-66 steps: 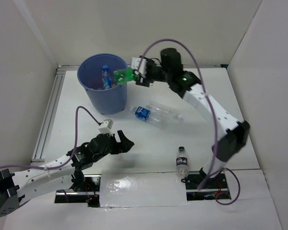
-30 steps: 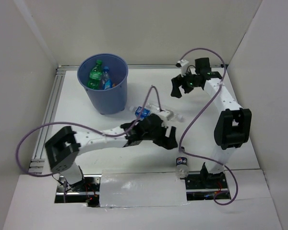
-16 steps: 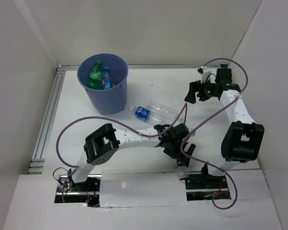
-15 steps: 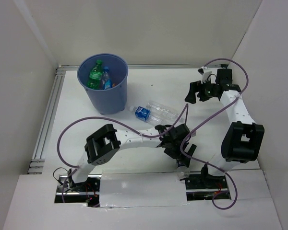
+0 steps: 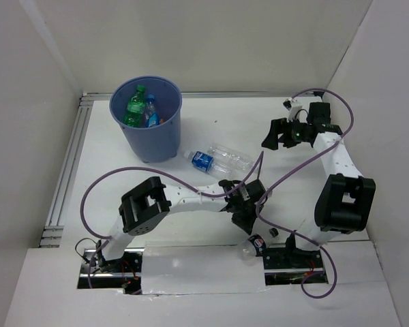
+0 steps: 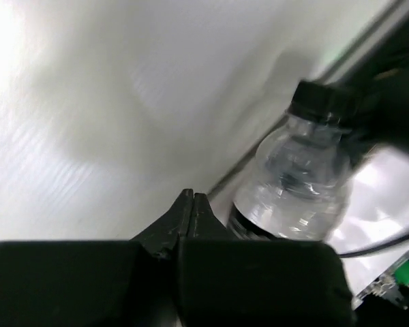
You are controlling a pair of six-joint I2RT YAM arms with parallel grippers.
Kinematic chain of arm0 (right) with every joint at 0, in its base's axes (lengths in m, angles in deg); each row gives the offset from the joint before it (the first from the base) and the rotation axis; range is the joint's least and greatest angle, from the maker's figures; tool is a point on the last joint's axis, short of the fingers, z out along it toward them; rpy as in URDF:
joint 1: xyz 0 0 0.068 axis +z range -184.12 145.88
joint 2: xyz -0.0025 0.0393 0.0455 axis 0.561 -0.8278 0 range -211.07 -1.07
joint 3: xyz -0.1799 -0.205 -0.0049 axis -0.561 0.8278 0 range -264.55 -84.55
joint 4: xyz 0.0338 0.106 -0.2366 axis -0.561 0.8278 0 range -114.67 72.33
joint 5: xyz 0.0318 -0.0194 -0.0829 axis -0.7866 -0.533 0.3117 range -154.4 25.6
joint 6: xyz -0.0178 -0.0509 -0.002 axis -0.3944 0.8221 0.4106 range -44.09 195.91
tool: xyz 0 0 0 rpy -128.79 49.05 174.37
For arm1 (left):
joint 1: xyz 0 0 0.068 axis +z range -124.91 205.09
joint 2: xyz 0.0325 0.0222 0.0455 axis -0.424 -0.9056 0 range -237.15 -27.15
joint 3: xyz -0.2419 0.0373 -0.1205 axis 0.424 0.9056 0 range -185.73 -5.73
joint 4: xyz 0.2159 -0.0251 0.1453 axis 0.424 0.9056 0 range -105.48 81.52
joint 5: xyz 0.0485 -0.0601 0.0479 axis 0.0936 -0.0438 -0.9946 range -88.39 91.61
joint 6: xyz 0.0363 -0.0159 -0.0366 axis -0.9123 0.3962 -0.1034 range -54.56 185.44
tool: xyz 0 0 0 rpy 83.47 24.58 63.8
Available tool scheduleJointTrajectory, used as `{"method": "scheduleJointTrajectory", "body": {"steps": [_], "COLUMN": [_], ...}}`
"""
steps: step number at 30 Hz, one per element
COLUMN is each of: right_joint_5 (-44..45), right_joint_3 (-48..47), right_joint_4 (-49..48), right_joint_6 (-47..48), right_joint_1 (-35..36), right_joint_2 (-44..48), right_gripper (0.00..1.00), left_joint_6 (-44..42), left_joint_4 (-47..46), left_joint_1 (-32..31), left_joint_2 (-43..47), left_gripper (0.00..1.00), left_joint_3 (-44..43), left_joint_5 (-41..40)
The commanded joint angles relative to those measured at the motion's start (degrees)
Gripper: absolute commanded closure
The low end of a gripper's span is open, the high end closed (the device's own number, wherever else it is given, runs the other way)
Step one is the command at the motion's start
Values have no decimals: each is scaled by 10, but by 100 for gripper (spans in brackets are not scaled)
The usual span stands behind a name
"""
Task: Put the plastic bottles in the bin
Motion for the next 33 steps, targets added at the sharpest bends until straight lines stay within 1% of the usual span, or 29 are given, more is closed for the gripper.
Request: {"method": "scheduleJointTrajectory", "body": {"steps": [1, 2, 3, 4, 5, 7, 8, 11, 12, 13, 15, 21, 22, 24, 25, 28, 31, 32, 33], "right_joint_5": [-17, -17, -17, -17, -17, -22, -22, -28, -28, -28, -28, -33, -33, -33, -33, -38, -44, -50, -56], "right_joint_3": [-9, -3, -3, 3, 9, 16, 16, 22, 28, 28, 28, 34, 34, 39, 39, 39, 39, 39, 39], "right_joint_4": [-24, -24, -24, -24, -24, -24, -24, -19, -19, -19, -19, -19, -19, -19, -19, -14, -14, -9, -9], "right_joint_6": [-8, -8, -3, -3, -3, -3, 2, 3, 3, 3, 3, 8, 8, 8, 8, 8, 8, 8, 8], "right_joint_1": [-6, -6, -6, -11, -11, -11, -11, -17, -17, -17, -17, -17, -17, -17, -22, -27, -32, -38, -38], "right_joint_2": [15, 20, 20, 27, 27, 34, 34, 39, 39, 45, 45, 45, 45, 50, 50, 50, 50, 55, 55], "right_gripper": [0, 0, 0, 0, 0, 0, 0, 0, 0, 0, 0, 0, 0, 0, 0, 0, 0, 0, 0], "left_joint_6": [-25, -25, -39, -40, -46, -46, -52, -52, -46, -39, -39, -52, -52, -77, -88, -133, -164, -171, -189], "left_joint_4": [47, 47, 47, 47, 42, 42, 42, 56, 67, 74, 79, 73, 64, 43, 34, -12, -25, -25, -25], "left_joint_1": [-6, -6, -6, -6, -6, -6, -6, 9, 16, 16, 30, 37, 37, 42, 42, 36, 22, 22, 22], "left_joint_2": [11, 22, 29, 37, 45, 72, 80, 92, 98, 98, 112, 144, 149, 158, 165, 171, 158, 148, 125], "left_gripper": [95, 87, 72, 42, 35, 28, 23, 23, 23, 9, 9, 9, 8, 8, 8, 9, 9, 9, 9], "left_joint_3": [38, 38, 45, 50, 50, 56, 56, 50, 50, 43, 43, 49, 49, 54, 54, 67, 72, 64, 58], "left_joint_5": [1, 6, 11, 12, 3, -25, -25, -37, -52, -58, -58, -86, -86, -86, -55, -8, -10, -37, -42]}}
